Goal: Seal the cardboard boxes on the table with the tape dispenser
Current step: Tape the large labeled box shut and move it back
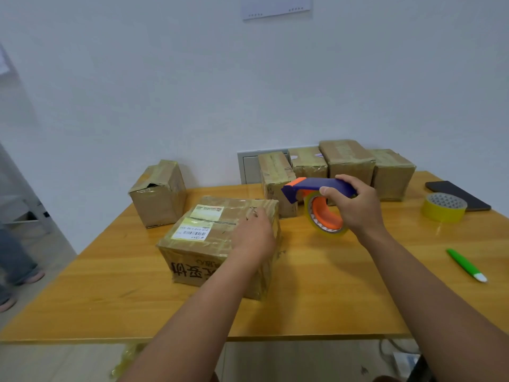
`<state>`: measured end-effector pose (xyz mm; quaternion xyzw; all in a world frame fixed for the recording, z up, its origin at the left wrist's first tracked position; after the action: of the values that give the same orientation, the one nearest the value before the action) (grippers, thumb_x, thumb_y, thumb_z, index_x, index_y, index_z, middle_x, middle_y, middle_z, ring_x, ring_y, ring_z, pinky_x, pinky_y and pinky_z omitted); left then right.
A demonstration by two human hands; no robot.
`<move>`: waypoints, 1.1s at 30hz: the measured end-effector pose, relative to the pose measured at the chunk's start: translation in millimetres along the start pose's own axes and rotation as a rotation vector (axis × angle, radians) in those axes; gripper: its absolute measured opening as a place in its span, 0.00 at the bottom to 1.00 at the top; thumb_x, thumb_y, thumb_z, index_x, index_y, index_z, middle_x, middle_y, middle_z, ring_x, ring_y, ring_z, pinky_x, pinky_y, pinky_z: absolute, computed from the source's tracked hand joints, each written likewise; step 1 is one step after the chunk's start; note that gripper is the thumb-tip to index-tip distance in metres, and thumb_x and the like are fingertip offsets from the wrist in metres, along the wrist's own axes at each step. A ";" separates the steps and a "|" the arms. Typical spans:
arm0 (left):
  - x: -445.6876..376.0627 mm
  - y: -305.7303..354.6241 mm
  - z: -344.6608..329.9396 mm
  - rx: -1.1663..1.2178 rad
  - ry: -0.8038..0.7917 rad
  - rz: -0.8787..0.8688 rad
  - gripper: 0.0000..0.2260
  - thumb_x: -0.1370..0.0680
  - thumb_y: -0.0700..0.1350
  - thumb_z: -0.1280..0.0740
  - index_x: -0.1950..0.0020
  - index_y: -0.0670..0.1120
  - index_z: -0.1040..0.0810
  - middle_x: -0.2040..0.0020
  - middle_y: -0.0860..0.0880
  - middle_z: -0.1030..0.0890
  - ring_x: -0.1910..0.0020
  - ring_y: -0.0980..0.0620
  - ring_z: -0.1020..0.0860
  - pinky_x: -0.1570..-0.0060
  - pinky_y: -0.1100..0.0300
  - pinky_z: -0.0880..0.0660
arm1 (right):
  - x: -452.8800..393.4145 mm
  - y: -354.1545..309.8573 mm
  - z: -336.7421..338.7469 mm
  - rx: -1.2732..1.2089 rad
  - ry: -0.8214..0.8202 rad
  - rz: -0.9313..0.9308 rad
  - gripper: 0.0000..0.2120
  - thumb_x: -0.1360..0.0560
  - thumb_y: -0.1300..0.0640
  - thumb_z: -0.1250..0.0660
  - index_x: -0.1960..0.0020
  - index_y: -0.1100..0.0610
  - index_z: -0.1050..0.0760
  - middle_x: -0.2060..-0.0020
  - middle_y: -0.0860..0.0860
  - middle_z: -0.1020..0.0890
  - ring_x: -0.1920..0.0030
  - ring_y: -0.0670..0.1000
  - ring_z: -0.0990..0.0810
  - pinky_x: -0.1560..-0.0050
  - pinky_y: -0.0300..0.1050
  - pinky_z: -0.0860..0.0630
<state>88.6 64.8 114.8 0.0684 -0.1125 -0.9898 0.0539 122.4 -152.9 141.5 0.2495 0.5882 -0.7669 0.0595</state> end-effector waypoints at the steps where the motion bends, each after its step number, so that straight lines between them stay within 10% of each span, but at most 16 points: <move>1: 0.8 -1.1 3.8 0.092 -0.009 -0.004 0.28 0.21 0.45 0.36 0.23 0.47 0.41 0.29 0.45 0.30 0.34 0.45 0.29 0.40 0.50 0.25 | -0.4 -3.1 -2.2 -0.026 0.004 0.000 0.23 0.28 0.48 0.25 0.36 0.55 0.23 0.46 0.50 0.20 0.47 0.51 0.22 0.49 0.45 0.22; 6: 13.8 -45.9 32.3 0.376 0.008 -0.072 0.21 0.20 0.52 0.38 0.27 0.53 0.32 0.28 0.51 0.29 0.38 0.52 0.27 0.41 0.56 0.29 | 1.6 -15.1 -18.5 -0.113 -0.029 0.004 0.22 0.28 0.50 0.26 0.36 0.54 0.24 0.44 0.51 0.20 0.46 0.51 0.22 0.54 0.39 0.25; 11: 16.2 -123.2 26.2 -0.041 -0.111 -0.039 0.26 0.21 0.67 0.48 0.23 0.63 0.42 0.19 0.49 0.50 0.21 0.44 0.55 0.24 0.44 0.56 | 4.1 -26.6 -44.0 -0.175 -0.070 -0.001 0.21 0.28 0.50 0.26 0.37 0.54 0.23 0.47 0.50 0.20 0.47 0.50 0.21 0.54 0.39 0.23; 17: 19.4 -105.5 24.2 -0.080 -0.144 0.057 0.29 0.22 0.71 0.57 0.24 0.64 0.41 0.20 0.44 0.44 0.23 0.37 0.47 0.26 0.41 0.47 | 9.1 -54.3 -99.7 -0.242 -0.169 0.003 0.20 0.28 0.51 0.25 0.38 0.52 0.23 0.48 0.48 0.21 0.50 0.47 0.20 0.56 0.37 0.21; 22: 13.6 -136.7 48.8 -0.013 0.071 0.079 0.26 0.19 0.60 0.46 0.22 0.51 0.39 0.23 0.45 0.38 0.26 0.40 0.40 0.30 0.47 0.39 | 12.6 -60.9 -139.6 -0.202 -0.218 0.014 0.20 0.29 0.49 0.24 0.39 0.51 0.23 0.48 0.47 0.21 0.48 0.48 0.21 0.53 0.39 0.25; 26: 5.3 -168.5 31.8 0.151 -0.100 0.098 0.34 0.20 0.64 0.42 0.20 0.47 0.45 0.20 0.45 0.47 0.21 0.45 0.47 0.29 0.49 0.39 | 20.8 -49.9 -154.2 -0.155 -0.253 0.029 0.25 0.31 0.43 0.26 0.36 0.50 0.24 0.47 0.45 0.21 0.47 0.46 0.21 0.54 0.36 0.26; 33: 0.5 -168.1 27.2 0.269 0.029 0.143 0.25 0.23 0.62 0.36 0.31 0.51 0.30 0.38 0.50 0.23 0.42 0.49 0.25 0.50 0.53 0.24 | 20.5 -43.9 -161.1 -0.159 -0.279 0.059 0.27 0.31 0.42 0.30 0.35 0.50 0.24 0.45 0.47 0.21 0.48 0.43 0.22 0.55 0.31 0.25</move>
<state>68.8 233.5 102.3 0.0810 -0.2478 -0.9584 0.1161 138.1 14.5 141.0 0.1521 0.6256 -0.7431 0.1826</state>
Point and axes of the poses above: each hand's wrist, its own x-axis away from the middle knuckle, its own z-axis out of the back of the hand, y = z × x, the point moved 5 cm from there along -x, towards the middle knuckle
